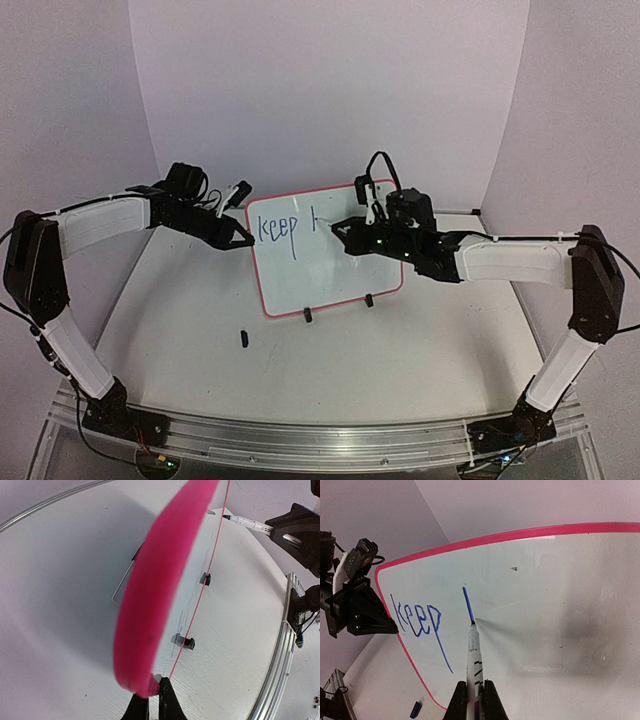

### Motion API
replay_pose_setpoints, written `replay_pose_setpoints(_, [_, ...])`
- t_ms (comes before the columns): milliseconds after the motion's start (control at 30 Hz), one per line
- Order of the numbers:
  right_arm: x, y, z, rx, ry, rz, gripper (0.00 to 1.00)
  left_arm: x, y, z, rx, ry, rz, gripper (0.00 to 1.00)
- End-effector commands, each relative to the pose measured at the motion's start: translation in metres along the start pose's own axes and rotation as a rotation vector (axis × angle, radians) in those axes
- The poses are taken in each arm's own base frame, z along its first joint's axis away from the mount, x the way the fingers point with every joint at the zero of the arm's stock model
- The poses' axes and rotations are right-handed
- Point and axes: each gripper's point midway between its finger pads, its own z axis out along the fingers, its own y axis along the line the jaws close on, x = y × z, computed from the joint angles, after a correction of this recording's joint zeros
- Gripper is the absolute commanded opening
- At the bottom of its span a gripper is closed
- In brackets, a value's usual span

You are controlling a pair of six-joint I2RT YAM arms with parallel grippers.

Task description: Write a sentence on the whiteboard

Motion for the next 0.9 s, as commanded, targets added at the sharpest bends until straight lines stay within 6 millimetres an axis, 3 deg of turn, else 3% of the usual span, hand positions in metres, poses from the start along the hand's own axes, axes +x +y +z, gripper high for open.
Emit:
replay_pose_setpoints(0, [-0.021, 0.004, 0.004, -0.006, -0.047, -0.001, 0.00, 0.025, 0.000, 0.020, -0.017, 0.101, 0.029, 0.00])
replay_pose_setpoints(367, [-0.021, -0.009, -0.004, 0.063, -0.066, 0.016, 0.00, 0.024, -0.001, 0.020, -0.016, 0.099, 0.033, 0.00])
replay_pose_setpoints(867, [-0.002, -0.015, -0.008, 0.075, -0.027, 0.033, 0.00, 0.025, -0.002, 0.020, -0.016, 0.101, 0.031, 0.00])
